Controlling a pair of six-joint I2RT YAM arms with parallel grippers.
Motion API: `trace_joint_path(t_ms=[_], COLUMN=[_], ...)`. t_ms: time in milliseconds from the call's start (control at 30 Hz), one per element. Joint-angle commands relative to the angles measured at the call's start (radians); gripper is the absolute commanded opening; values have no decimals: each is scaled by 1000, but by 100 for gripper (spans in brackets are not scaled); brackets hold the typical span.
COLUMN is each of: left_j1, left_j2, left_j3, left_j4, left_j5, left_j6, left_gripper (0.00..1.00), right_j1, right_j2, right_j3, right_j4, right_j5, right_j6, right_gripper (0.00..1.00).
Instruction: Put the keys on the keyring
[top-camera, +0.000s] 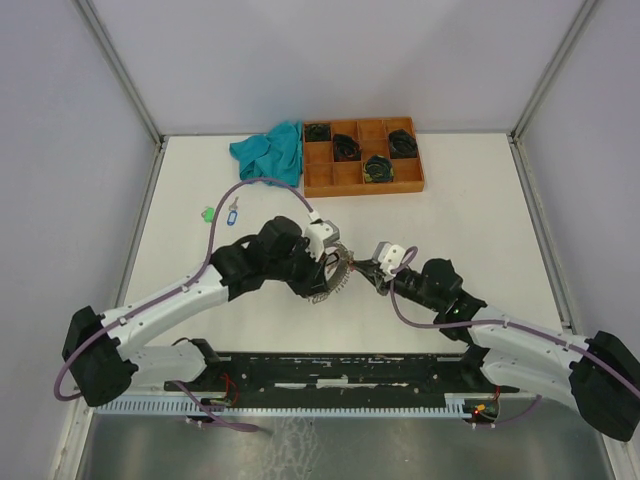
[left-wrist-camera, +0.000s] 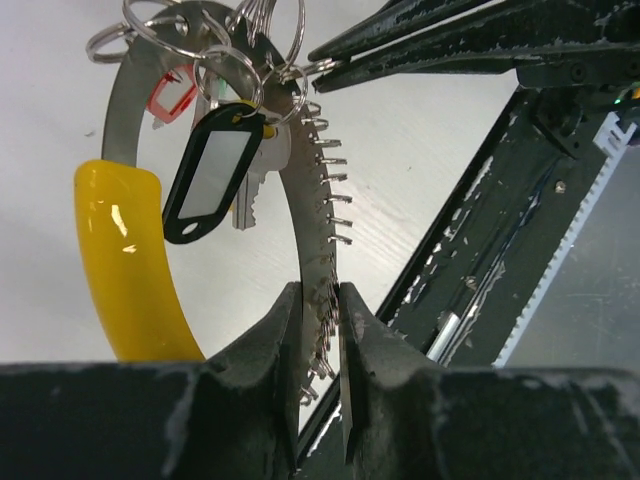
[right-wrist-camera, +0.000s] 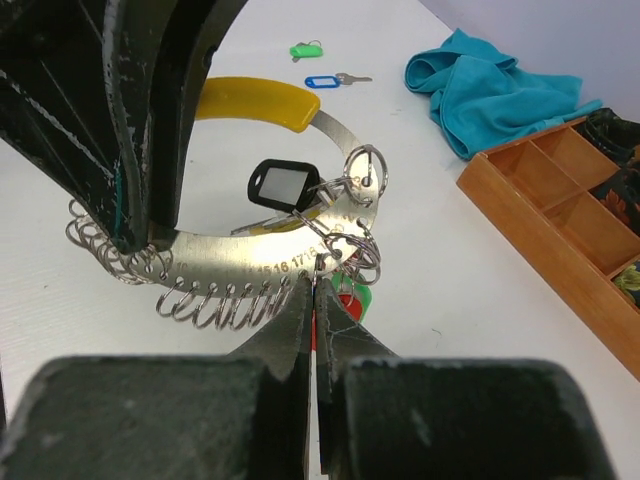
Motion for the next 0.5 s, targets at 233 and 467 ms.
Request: trace_joint_path(t_ms=[233, 467], left_j1=[51, 205], left_j2=[-175, -176], left_j3=[-405, -573], left_j4=[804, 1123], left_j5=[43, 75], left_j6=[-397, -582], left_gripper=[25, 46], right_j1=[-30, -71], right_j2=[-4, 27], right_j3=[68, 134], right_j4=[-109, -210], right_j5=[-102, -167], right_j6=[-33, -44], right_gripper=[1, 1])
